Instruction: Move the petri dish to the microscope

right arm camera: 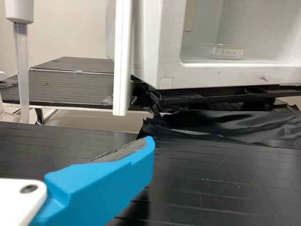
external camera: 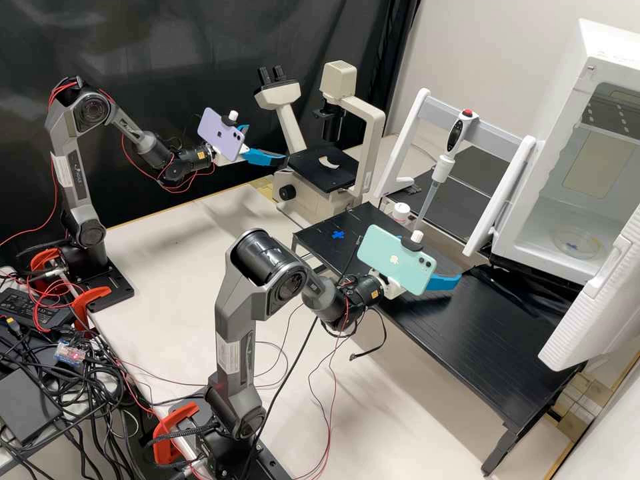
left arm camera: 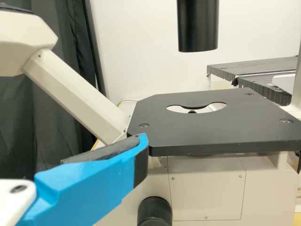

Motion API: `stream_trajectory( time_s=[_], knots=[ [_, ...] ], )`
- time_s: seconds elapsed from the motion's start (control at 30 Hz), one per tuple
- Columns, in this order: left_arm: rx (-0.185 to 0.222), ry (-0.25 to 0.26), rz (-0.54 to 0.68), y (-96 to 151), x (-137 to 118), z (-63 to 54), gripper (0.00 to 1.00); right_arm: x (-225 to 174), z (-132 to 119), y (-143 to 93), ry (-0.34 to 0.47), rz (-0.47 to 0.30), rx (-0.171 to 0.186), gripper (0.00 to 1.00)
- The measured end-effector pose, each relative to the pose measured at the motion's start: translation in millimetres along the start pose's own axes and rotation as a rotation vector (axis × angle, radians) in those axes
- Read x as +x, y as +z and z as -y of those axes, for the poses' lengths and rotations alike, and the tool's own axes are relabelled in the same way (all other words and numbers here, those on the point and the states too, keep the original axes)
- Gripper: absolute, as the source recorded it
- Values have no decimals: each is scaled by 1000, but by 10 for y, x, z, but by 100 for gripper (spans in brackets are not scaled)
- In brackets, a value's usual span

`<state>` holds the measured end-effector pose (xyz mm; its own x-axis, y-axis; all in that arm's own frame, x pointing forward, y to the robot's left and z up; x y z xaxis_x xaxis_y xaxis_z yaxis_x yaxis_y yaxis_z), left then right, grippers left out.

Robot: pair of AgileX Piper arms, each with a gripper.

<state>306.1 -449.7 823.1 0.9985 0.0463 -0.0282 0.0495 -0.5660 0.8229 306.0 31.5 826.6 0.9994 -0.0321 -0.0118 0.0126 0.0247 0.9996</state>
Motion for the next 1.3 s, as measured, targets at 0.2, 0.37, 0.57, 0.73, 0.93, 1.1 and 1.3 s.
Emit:
stream_trajectory(
  time_s=[0.2,0.37,0.57,0.73,0.93,1.1,1.3],
  knots=[
    [0,0,0,0,0,0,100,0,0,0,0,0,0,100],
    [0,0,0,0,0,0,100,0,-10,9,4,2,0,100],
    [0,0,0,0,0,0,100,-43,-61,145,16,45,15,100],
    [0,0,0,0,0,0,100,-156,-204,317,30,49,40,100],
    [0,0,0,0,0,0,100,-248,-532,523,126,52,115,100],
    [0,0,0,0,0,0,100,-203,-818,612,216,60,162,100],
    [0,0,0,0,0,0,100,63,-1128,582,283,32,141,100]
  ],
)
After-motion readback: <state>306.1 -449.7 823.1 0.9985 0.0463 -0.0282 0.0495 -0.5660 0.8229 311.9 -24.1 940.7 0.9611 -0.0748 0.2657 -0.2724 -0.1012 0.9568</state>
